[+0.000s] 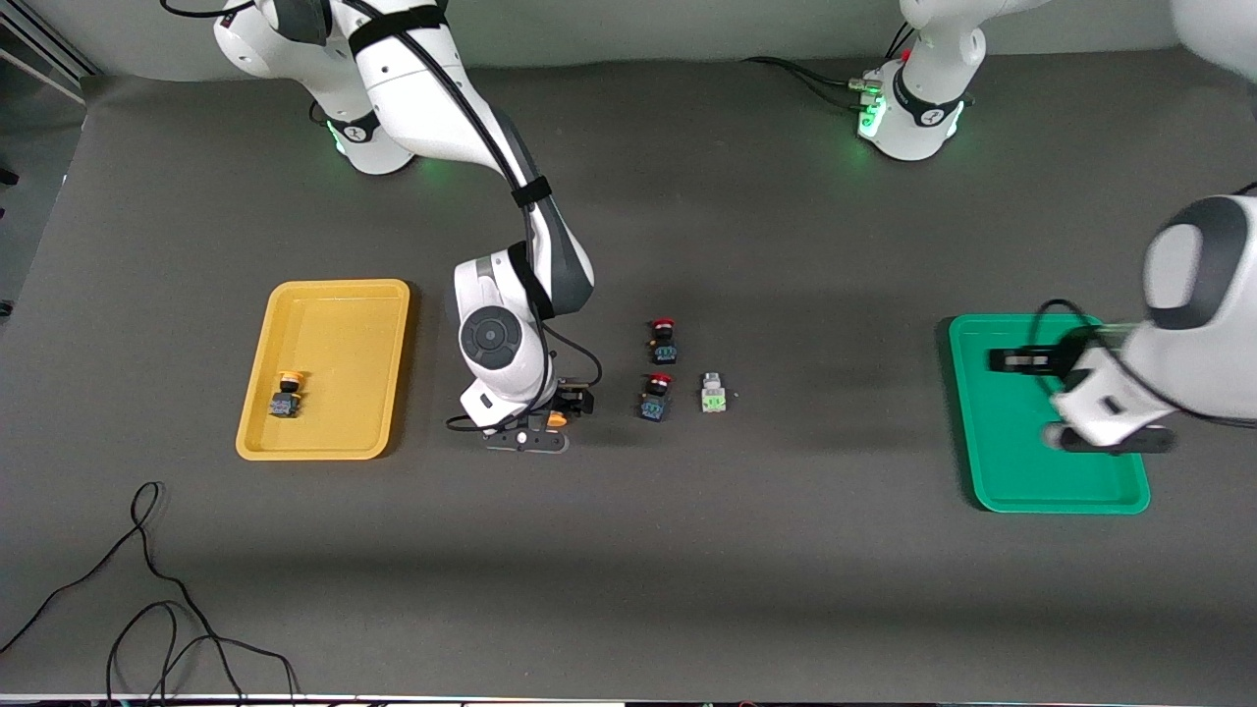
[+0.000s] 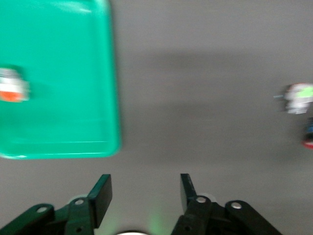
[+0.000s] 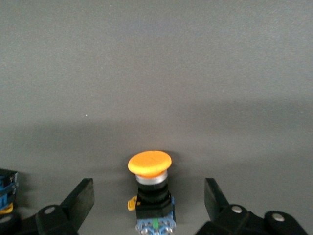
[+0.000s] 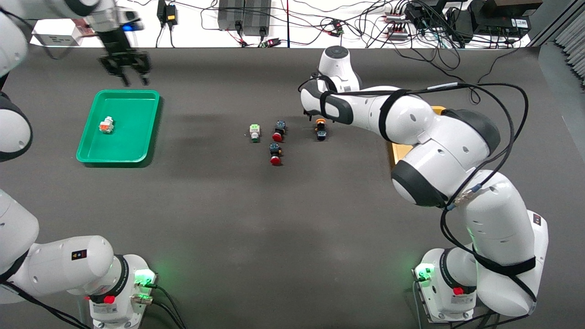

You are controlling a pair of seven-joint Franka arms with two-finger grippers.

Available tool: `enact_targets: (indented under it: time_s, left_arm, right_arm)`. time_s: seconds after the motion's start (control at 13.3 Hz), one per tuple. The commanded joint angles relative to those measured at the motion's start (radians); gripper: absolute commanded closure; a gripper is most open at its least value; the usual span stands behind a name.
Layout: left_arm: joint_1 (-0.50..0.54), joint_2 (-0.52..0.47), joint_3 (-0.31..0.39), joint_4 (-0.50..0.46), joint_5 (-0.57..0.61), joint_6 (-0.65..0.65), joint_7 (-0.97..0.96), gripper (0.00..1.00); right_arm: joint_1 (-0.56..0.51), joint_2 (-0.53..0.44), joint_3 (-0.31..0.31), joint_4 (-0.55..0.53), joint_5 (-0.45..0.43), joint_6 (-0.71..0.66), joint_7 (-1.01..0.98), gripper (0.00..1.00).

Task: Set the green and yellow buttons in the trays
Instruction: 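Reach the right gripper to another yellow button while the left gripper reaches green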

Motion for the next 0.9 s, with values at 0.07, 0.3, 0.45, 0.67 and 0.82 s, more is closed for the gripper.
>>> enact_targets:
  time_s: [0.07,0.3,0.45,0.67,0.82]
  left_arm:
    - [-0.157,0.062,0.005,0.019,-0.060,0.132,-0.205,0.17]
    - [-0.267,0.138,0.007,0.017,-0.053,0.281,-0.343,0.01]
    - [-0.315,0.195,0.007,0.016,-0.041,0.372,-0.395,0.01]
    - [-0.373,0.251,0.012,0.014,-0.005,0.418,-0.403,0.01]
    - [-0.395,0.278,0.013,-0.004,-0.002,0.467,-0.446,0.01]
  right_arm:
    - [0.004,0.025,0.017,0.008,0.033,0.036,0.016,0.13]
    - [0.004,0.025,0.018,0.007,0.034,0.037,0.015,0.58]
    - [0.002,0.025,0.018,0.007,0.033,0.037,0.002,0.71]
    - [-0.010,-0.008,0.012,0.008,0.027,0.019,-0.010,0.73]
    - [-0.011,-0.072,-0.017,0.016,0.021,-0.103,-0.016,0.73]
